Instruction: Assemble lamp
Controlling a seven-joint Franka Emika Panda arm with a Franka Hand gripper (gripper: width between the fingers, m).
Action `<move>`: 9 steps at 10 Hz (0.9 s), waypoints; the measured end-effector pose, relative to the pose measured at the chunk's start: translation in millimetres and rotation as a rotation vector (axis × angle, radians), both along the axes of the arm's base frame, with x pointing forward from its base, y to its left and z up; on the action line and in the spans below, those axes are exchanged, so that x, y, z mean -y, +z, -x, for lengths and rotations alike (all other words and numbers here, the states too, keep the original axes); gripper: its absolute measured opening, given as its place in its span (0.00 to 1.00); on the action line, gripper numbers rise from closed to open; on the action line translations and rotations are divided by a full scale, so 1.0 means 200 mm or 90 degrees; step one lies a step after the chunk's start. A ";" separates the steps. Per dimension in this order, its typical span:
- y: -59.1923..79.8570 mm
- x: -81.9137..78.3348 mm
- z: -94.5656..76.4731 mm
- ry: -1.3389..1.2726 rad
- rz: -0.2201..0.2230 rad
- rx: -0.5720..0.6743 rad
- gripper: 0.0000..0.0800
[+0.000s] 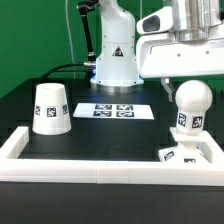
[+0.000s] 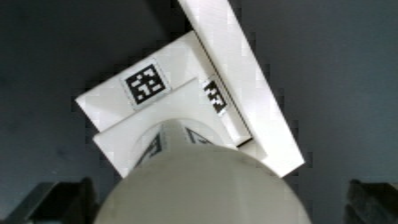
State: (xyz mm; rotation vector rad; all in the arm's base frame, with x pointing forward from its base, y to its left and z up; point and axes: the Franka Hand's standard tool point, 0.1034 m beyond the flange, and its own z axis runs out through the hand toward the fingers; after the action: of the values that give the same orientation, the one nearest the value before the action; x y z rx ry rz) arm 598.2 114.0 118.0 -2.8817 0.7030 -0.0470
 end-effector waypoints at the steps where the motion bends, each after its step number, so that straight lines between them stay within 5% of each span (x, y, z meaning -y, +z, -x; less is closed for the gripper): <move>1: 0.00 0.00 0.00 0.067 0.005 0.011 0.87; 4: 0.00 0.01 0.00 0.205 0.018 0.035 0.87; 6: -0.01 0.02 -0.02 0.405 0.076 0.093 0.87; 9: -0.01 0.02 -0.03 0.627 0.112 0.119 0.87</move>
Offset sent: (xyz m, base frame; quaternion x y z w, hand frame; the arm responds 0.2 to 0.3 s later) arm 0.0000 0.0000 0.0000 0.0000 0.0000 -0.1938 0.9810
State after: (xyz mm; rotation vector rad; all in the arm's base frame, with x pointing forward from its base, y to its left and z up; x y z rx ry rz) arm 603.4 109.9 116.2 -2.9795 -0.8024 -0.2444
